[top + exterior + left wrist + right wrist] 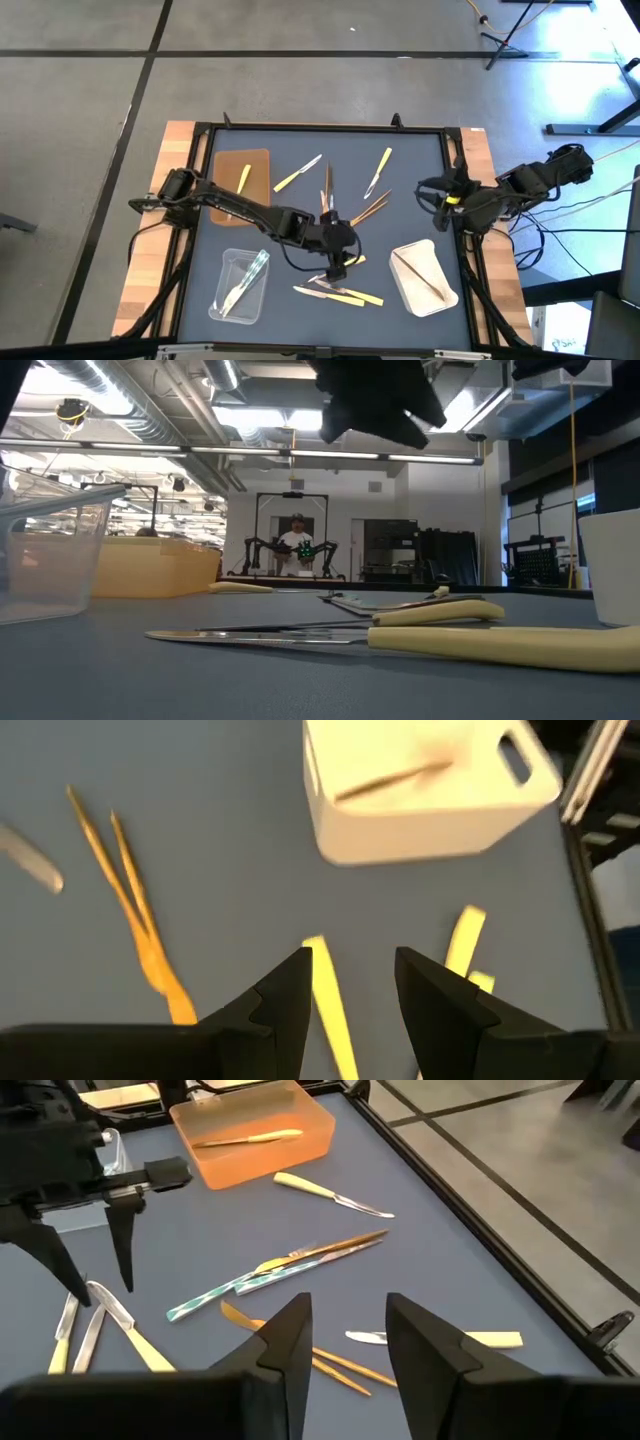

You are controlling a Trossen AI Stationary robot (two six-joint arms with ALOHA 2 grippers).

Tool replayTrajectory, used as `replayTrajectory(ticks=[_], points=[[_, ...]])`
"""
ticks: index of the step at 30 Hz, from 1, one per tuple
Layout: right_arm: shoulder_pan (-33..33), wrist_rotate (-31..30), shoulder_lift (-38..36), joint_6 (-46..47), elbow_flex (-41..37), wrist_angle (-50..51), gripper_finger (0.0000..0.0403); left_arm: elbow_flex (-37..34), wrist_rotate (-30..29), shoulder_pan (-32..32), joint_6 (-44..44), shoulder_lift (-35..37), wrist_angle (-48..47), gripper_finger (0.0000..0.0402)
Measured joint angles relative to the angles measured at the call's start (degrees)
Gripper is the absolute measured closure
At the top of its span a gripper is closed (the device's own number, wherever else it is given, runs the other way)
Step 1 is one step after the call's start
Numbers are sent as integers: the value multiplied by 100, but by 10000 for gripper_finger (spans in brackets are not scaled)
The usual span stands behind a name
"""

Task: Sort silverware by color (type)
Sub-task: Put the yellow knife into the orange bin

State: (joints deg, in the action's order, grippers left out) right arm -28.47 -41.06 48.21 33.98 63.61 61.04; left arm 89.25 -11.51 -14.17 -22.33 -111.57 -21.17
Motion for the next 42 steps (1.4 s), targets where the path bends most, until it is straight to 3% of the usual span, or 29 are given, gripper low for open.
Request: replayTrajectory(ticks=[9,14,25,42], points=[[-2,-11,160,13,-2,-7,285,0,-134,-194,-10,0,-32,262],[-2,-320,293,-9,-2,-61,285,0,-260,-322,-159,0,-4,262],[-2,-442,543,-451,-4,-898,285,0,-771,-642,-317,-20,30,262],[-2,-444,570,-471,-7,-1135,285,0,-1048,-705,-310,-1161,400,262]])
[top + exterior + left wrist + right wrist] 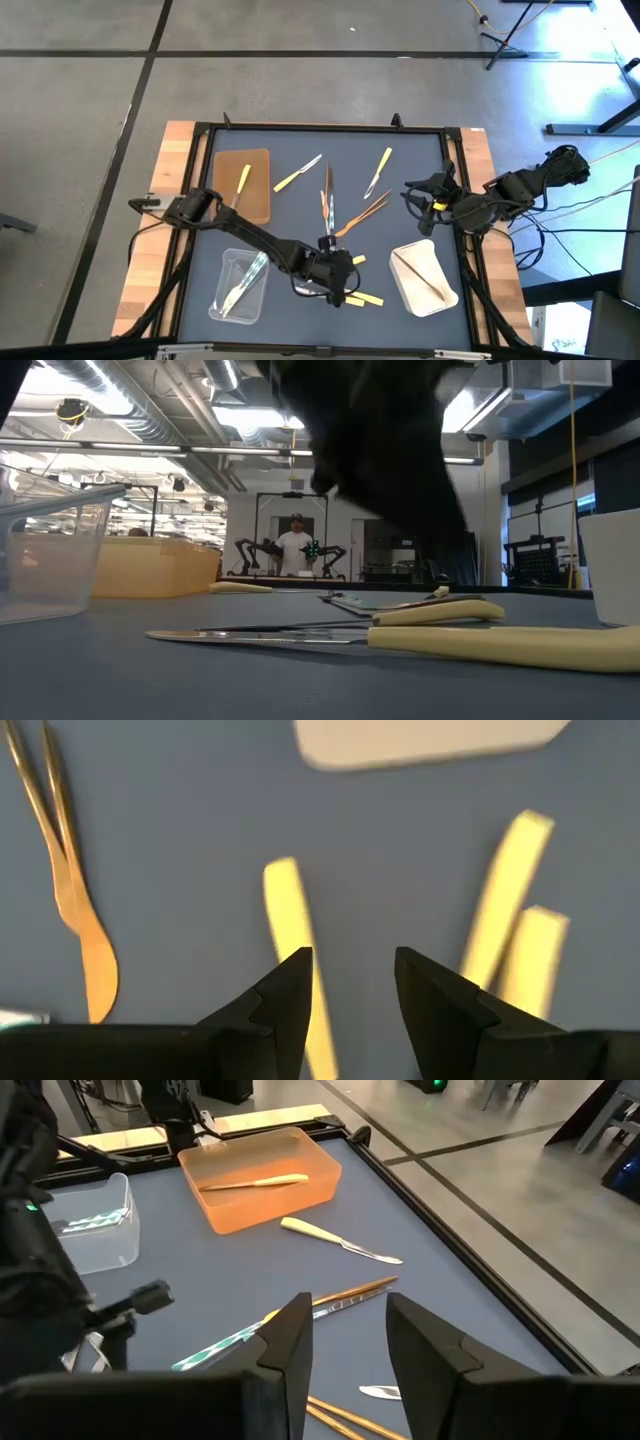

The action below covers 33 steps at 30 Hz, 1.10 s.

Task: Sort silverware by color (type)
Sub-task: Put the yellow knife into the orange bin

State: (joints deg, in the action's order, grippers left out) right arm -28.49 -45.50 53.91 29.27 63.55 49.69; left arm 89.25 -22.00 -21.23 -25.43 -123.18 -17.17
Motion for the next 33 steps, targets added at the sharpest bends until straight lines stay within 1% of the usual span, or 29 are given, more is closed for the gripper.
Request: replayTrajectory(ticks=[3,10,16,23,28,33], points=[[0,3,0,-21,0,-11,285,0,-3,94,-2,-114,16,262],[2,4,-1,-23,0,-15,285,-2,-3,311,1,-123,69,263],[0,4,0,-81,0,-14,285,-7,71,277,-241,-260,120,263],[1,6,0,-128,0,-15,285,5,38,286,-301,-454,203,263],[-1,7,0,-128,0,-12,285,-2,283,286,-306,-547,170,263],[-1,5,0,-128,0,-13,285,7,297,285,-302,-623,190,263]])
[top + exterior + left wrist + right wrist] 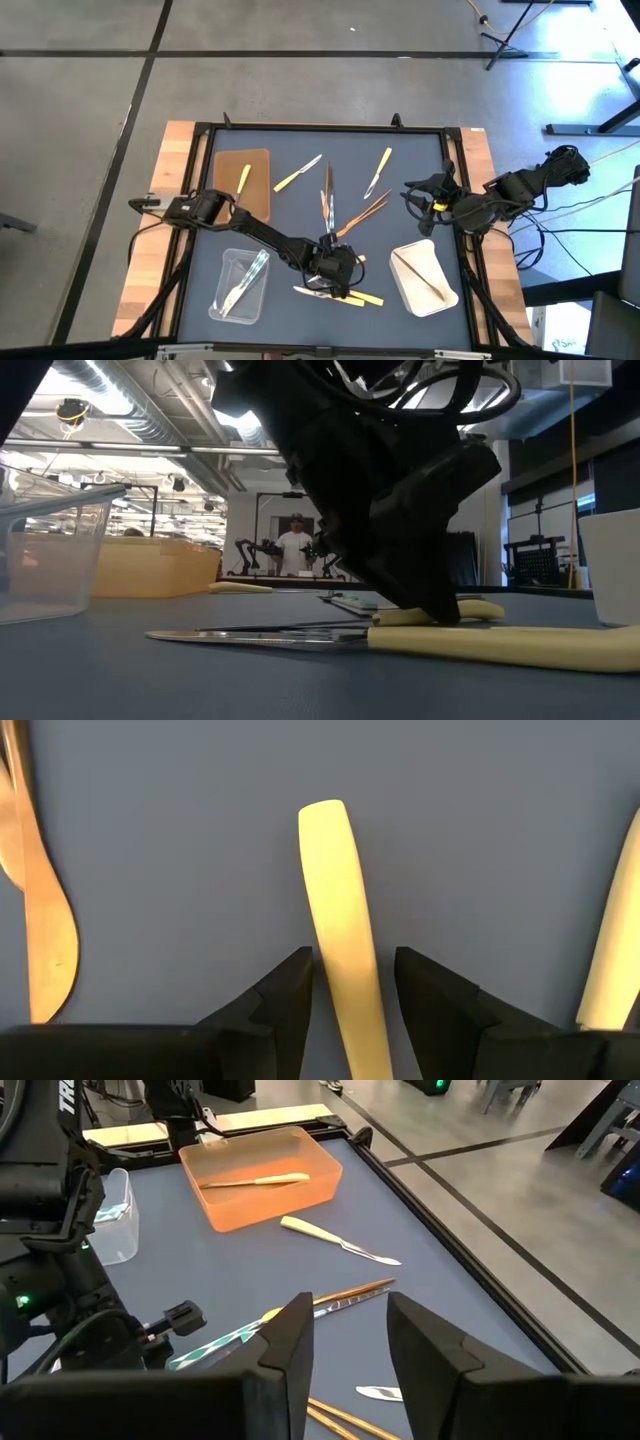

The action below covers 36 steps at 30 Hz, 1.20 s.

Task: Sort silverware by color (type)
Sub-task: Put the yellow knife into the orange bin

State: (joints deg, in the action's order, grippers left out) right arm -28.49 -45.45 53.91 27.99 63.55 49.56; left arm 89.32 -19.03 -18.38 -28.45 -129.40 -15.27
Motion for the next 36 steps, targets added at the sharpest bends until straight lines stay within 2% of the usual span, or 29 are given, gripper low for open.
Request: replayTrajectory(ticks=[5,16,27,31,36], points=[[1,2,0,-2,0,0,285,2,21,38,-2,-22,-11,268],[1,2,0,-2,0,2,285,2,25,79,33,-33,-20,335],[2,2,-2,-2,0,2,285,10,43,106,67,20,34,340],[1,2,0,-2,0,1,285,384,103,65,369,71,-47,340],[2,2,0,-2,0,-3,285,1052,493,10,350,250,-436,340]])
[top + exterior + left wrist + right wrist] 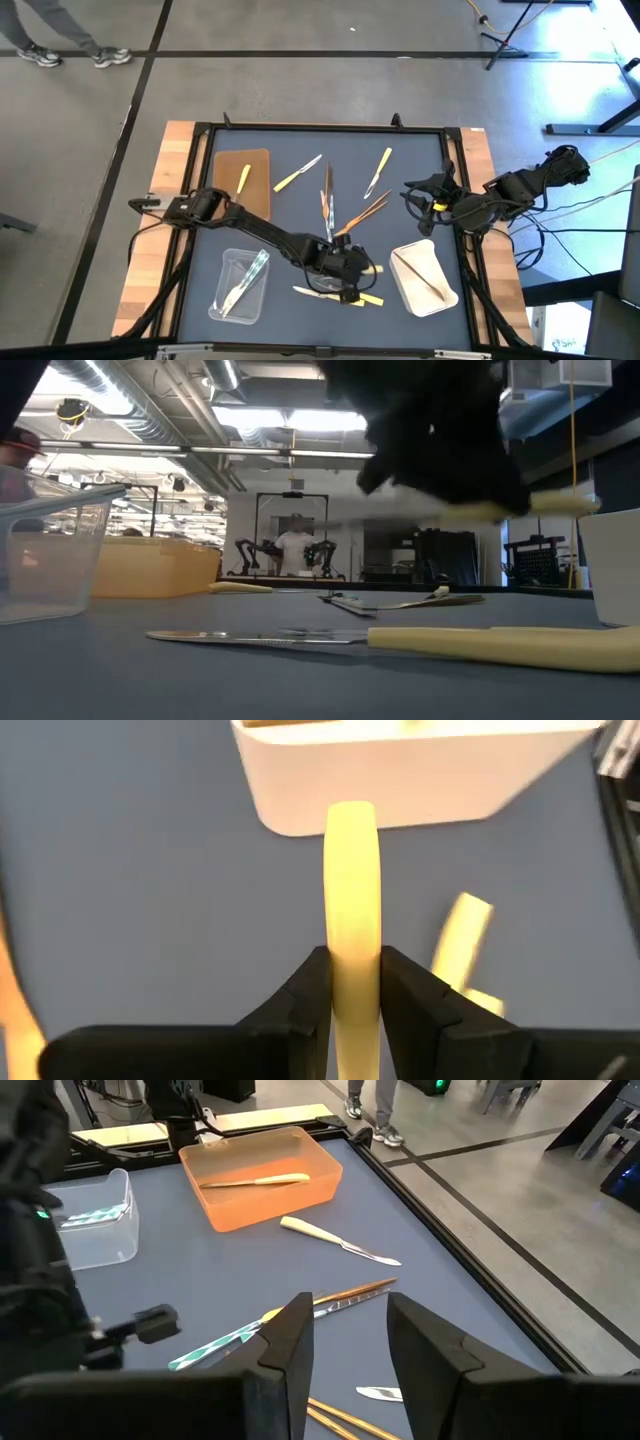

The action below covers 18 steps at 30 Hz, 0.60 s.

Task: Sort silverware by color (type)
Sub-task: Put the yellow knife into the orange bin

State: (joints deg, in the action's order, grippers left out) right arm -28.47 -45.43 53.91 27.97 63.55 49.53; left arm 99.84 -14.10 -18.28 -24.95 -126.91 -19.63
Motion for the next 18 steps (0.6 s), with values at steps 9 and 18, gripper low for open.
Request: replayTrajectory(ticks=[9,18], points=[[1,0,-4,11,2,-10,285,1429,-216,6,35,318,-1656,340],[1,2,-2,20,0,-19,285,2193,-1148,37,71,1031,-3548,340]])
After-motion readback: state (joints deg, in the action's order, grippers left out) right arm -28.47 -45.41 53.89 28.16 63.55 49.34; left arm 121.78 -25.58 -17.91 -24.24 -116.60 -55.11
